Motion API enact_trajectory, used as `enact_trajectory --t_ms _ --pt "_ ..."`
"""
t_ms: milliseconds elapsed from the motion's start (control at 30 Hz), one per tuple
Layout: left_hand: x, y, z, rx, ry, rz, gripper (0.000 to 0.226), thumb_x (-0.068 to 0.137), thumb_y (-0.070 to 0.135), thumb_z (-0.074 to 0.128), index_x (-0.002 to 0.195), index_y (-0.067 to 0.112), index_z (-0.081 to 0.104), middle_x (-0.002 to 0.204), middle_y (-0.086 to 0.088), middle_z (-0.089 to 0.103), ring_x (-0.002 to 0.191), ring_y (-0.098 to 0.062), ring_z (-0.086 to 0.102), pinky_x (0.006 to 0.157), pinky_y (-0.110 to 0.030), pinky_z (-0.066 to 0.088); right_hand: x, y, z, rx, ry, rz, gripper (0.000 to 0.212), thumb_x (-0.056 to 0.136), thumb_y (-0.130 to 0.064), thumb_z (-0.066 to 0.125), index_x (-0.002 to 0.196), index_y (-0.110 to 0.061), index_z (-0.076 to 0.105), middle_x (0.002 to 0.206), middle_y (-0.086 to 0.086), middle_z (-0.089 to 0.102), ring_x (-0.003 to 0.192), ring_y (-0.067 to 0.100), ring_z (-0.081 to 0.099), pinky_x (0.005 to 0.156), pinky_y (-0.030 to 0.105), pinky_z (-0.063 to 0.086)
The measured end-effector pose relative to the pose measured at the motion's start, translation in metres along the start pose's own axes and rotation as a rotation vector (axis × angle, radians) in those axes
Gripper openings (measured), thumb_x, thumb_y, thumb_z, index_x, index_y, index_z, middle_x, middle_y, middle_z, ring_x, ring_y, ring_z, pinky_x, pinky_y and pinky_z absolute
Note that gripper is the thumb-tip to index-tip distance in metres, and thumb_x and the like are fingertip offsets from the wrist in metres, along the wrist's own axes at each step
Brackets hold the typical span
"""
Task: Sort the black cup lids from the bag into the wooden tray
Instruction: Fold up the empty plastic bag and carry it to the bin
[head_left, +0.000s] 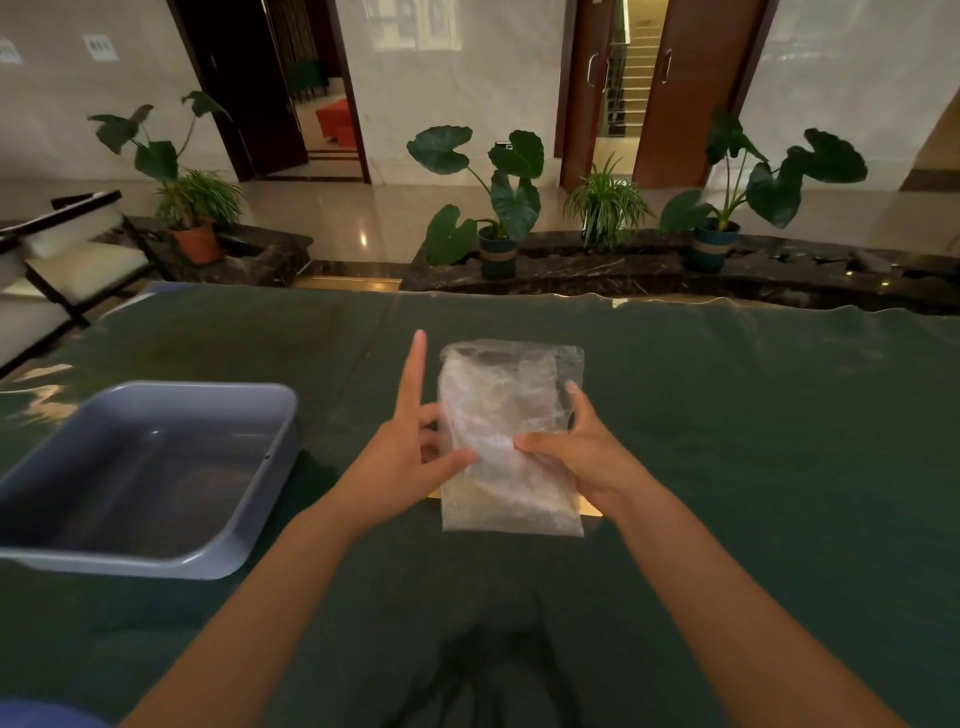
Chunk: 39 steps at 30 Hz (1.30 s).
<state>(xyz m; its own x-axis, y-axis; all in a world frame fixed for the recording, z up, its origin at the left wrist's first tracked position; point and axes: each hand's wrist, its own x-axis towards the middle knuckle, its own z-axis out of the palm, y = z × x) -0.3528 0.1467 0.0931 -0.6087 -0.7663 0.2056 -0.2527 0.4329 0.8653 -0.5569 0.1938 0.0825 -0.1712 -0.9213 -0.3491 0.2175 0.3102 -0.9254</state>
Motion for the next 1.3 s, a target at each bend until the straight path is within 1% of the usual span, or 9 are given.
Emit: enact_trajectory --t_ms 167,333,567,733,833,933,1000,1133,1300 --pt "-0.004 0.002 -0.006 0.318 -0.073 0.128 0.059 0.083 0.044 0.058 0.129 0.062 0.027 0.102 0.011 0.058 0.096 0.003 0.054 0.076 -0.004 0.043 -0.003 -0.002 0.002 -0.036 -0.010 -0.019 0.113 0.064 -0.003 0.078 0.144 -0.040 0.007 0.134 0.009 0.051 0.105 0.028 0.063 0.089 0.051 0.052" --pt "0.000 0.000 -0.004 -0.098 0.014 -0.107 0.073 0.079 0.012 0.070 0.137 0.041 0.037 0.115 0.038 0.054 0.105 0.016 0.054 0.079 -0.004 0.045 -0.014 -0.001 -0.008 0.061 -0.186 -0.283 0.109 0.076 0.001 0.069 0.131 -0.066 0.001 0.107 0.012 0.071 0.098 0.031 0.068 0.072 0.045 0.058" --pt "0.010 0.002 -0.014 0.006 -0.011 -0.185 0.054 0.074 0.018 0.075 0.118 0.045 0.057 0.092 0.006 0.070 0.083 -0.009 0.064 0.071 -0.022 0.055 -0.027 -0.002 -0.010 -0.079 -0.211 -0.550 0.081 0.085 0.006 0.055 0.132 -0.055 0.031 0.108 0.015 0.069 0.103 0.027 0.066 0.085 0.046 0.055" --pt "0.016 0.007 -0.017 0.158 0.028 -0.134 0.034 0.076 0.021 0.073 0.084 0.052 0.064 0.088 -0.012 0.071 0.076 -0.021 0.065 0.072 -0.033 0.054 -0.028 -0.012 -0.006 -0.507 -0.136 -0.631 0.114 0.071 -0.013 0.074 0.131 -0.066 -0.008 0.121 -0.003 0.050 0.097 0.007 0.062 0.078 0.028 0.057" --pt "0.018 0.004 -0.018 0.233 0.049 -0.118 0.023 0.076 0.023 0.072 0.071 0.044 0.067 0.086 0.003 0.064 0.073 -0.006 0.058 0.067 -0.025 0.048 -0.025 -0.016 -0.006 -0.923 0.046 -0.641 0.074 0.072 -0.024 0.075 0.131 -0.048 0.038 0.100 -0.018 0.039 0.081 -0.002 0.049 0.081 0.024 0.051" --pt "0.019 0.002 -0.016 0.123 0.133 -0.172 0.005 0.076 0.028 0.072 0.071 0.029 0.069 0.105 0.017 0.054 0.090 0.005 0.055 0.073 -0.012 0.040 -0.020 -0.020 -0.017 -0.789 0.200 -0.588 0.013 0.072 -0.026 0.075 0.078 -0.031 0.065 0.102 -0.009 0.041 0.097 0.005 0.044 0.088 0.024 0.039" --pt "0.017 0.004 -0.012 -0.164 0.059 -0.209 0.007 0.078 0.023 0.070 0.085 0.021 0.070 0.111 0.017 0.064 0.094 0.002 0.063 0.076 -0.017 0.049 -0.020 -0.017 -0.023 -0.627 0.166 -0.518 0.014 0.075 -0.024 0.072 0.067 -0.024 0.061 0.111 -0.011 0.049 0.109 0.007 0.045 0.090 0.024 0.033" --pt "0.017 0.010 0.009 -0.331 -0.104 -0.224 0.038 0.073 0.012 0.075 0.107 0.020 0.061 0.104 0.003 0.073 0.095 -0.015 0.070 0.073 -0.031 0.058 -0.030 -0.008 -0.035 -0.249 0.086 -0.456 0.020 0.078 -0.016 0.068 0.066 -0.023 0.053 0.072 -0.008 0.057 0.071 0.013 0.055 0.064 0.032 0.042" --pt "0.024 0.012 0.059 -0.453 -0.147 -0.321 0.035 0.077 0.000 0.069 0.110 0.012 0.062 0.092 -0.005 0.076 0.084 -0.020 0.072 0.064 -0.031 0.059 -0.071 0.020 -0.076 -0.080 -0.042 -0.312 0.044 0.071 -0.006 0.073 0.107 -0.024 0.057 0.081 -0.008 0.070 0.075 0.010 0.066 0.059 0.025 0.053"
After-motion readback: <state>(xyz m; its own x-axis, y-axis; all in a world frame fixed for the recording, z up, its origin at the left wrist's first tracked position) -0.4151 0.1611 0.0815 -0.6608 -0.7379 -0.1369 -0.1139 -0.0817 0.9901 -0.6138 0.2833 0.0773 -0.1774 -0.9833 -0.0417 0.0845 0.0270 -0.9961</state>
